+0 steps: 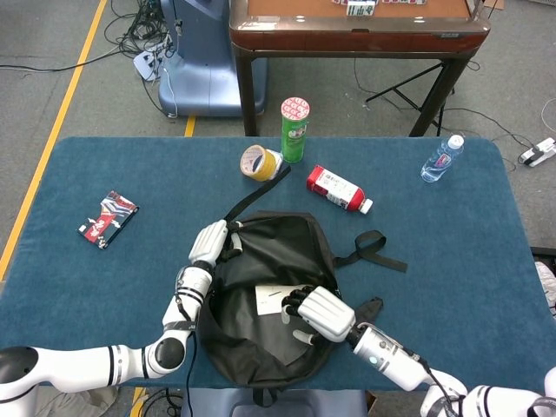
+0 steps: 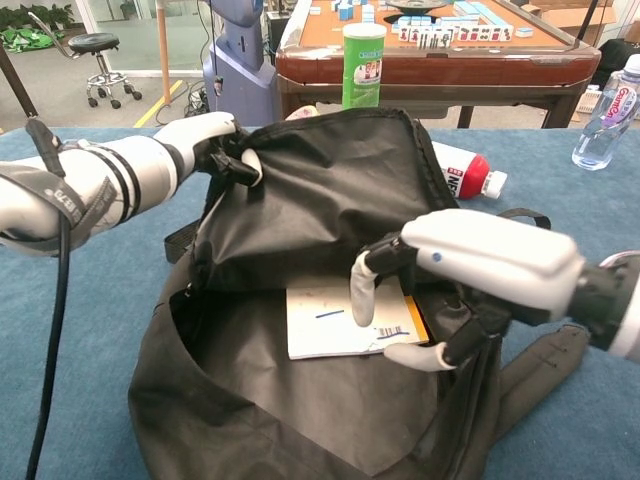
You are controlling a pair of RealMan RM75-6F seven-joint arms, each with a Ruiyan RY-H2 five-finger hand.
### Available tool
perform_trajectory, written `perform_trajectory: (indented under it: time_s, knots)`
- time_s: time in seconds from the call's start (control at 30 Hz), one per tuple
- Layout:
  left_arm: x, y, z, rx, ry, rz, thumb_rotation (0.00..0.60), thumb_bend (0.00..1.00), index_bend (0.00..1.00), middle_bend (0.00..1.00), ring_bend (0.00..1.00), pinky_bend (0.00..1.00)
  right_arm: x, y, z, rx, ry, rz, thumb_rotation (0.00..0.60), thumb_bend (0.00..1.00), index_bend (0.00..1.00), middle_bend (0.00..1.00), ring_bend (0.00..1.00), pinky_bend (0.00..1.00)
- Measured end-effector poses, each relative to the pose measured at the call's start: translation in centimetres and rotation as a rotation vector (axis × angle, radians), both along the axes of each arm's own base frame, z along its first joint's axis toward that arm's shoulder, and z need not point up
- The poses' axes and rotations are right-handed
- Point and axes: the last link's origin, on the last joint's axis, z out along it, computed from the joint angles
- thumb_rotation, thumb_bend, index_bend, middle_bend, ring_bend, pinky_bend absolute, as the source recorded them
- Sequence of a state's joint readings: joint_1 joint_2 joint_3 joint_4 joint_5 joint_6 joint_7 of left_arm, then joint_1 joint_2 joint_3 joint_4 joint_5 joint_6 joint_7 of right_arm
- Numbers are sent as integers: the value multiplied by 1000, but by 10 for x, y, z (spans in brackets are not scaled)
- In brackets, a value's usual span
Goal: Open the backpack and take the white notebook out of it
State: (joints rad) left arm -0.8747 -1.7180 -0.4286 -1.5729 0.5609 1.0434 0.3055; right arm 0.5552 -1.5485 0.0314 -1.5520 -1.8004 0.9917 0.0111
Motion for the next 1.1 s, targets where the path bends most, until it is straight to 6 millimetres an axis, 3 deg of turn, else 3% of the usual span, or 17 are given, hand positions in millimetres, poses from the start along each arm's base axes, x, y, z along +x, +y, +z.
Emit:
perform_trajectory:
  time_s: [0.2, 0.33, 0.73, 0.87, 1.1]
  knots:
    - [-1, -2, -1, -23, -32, 24, 600, 891, 730, 566, 439, 212, -10, 0, -25, 6, 53, -1, 600, 271, 453, 360, 300, 413]
    - [0, -6, -4, -44, -49, 26, 600, 891, 730, 560, 439, 213, -23, 5, -30, 13, 102, 4, 600, 220, 441, 359, 300, 413]
    - [18, -16, -12, -72, -80, 0, 600, 892, 729, 550, 438, 213, -63, -2, -2, -40, 207, -42, 600, 134, 419, 346, 300, 413]
    - [22, -14, -12, -65, -85, 5, 600, 891, 728, 549, 438, 213, -56, -4, -2, -47, 156, -57, 600, 130, 419, 346, 299, 413]
    - [17, -6, -9, -44, -83, 42, 600, 891, 723, 548, 438, 212, -29, -8, -23, -62, 64, -57, 600, 129, 419, 345, 297, 413]
